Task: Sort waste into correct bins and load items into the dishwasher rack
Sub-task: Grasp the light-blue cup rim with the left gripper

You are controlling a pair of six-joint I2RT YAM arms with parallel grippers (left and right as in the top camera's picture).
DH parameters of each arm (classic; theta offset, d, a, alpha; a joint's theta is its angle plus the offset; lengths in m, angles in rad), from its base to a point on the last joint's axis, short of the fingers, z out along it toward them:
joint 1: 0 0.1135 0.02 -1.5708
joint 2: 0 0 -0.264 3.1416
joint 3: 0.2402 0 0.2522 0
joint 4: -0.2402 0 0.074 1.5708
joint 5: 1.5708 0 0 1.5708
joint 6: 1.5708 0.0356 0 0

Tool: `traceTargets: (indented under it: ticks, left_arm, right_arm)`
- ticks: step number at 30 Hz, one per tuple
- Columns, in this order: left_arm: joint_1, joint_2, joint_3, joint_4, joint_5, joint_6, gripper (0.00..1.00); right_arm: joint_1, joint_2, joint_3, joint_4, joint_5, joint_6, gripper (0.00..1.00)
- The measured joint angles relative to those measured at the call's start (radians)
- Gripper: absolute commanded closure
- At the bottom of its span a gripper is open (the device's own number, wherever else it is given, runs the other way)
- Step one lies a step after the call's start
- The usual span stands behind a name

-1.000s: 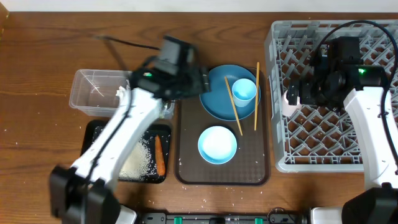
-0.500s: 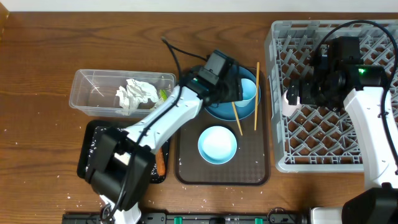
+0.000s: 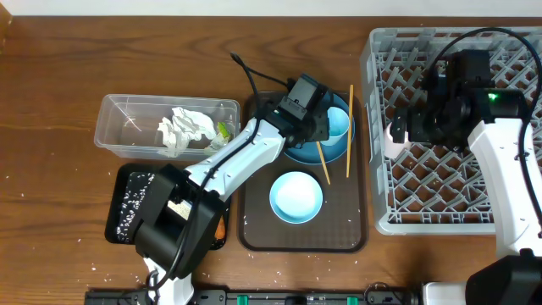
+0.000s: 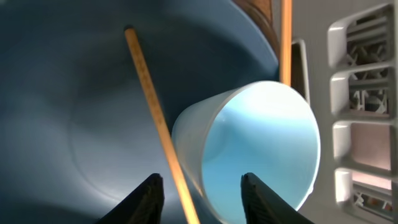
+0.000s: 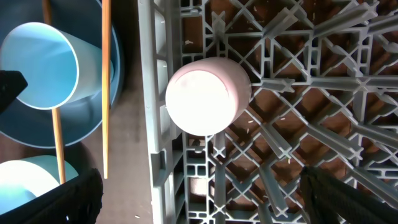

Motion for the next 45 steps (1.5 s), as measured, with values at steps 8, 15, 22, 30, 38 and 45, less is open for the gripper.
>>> traceTargets:
  ticks: [8,15,22,30,38,45]
  left_arm:
    - [0.0,0.0,0.0,0.02,-0.011,0.002,0.67]
    - [-0.001,0.0,0.0,0.027,-0.017,0.002,0.67]
    - [-0.002,0.014,0.0,0.038,-0.018,0.002,0.7]
    - [-0.002,0.024,0.0,0.053,-0.018,0.002,0.77]
    - [-0.002,0.024,0.0,0.067,-0.018,0.002,0.78]
    - [-0.002,0.024,0.0,0.071,-0.018,0.0,0.89]
  right_arm:
    - [0.0,0.0,0.0,0.0,0.0,0.0,0.01]
    - [0.0,0.0,0.0,0.0,0.0,0.0,0.01]
    - [0.0,0.0,0.0,0.0,0.0,0.0,0.01]
    - [0.0,0.0,0.0,0.0,0.0,0.0,0.01]
    - [0.0,0.0,0.0,0.0,0.0,0.0,0.01]
    - [0.0,0.0,0.0,0.0,0.0,0.0,0.01]
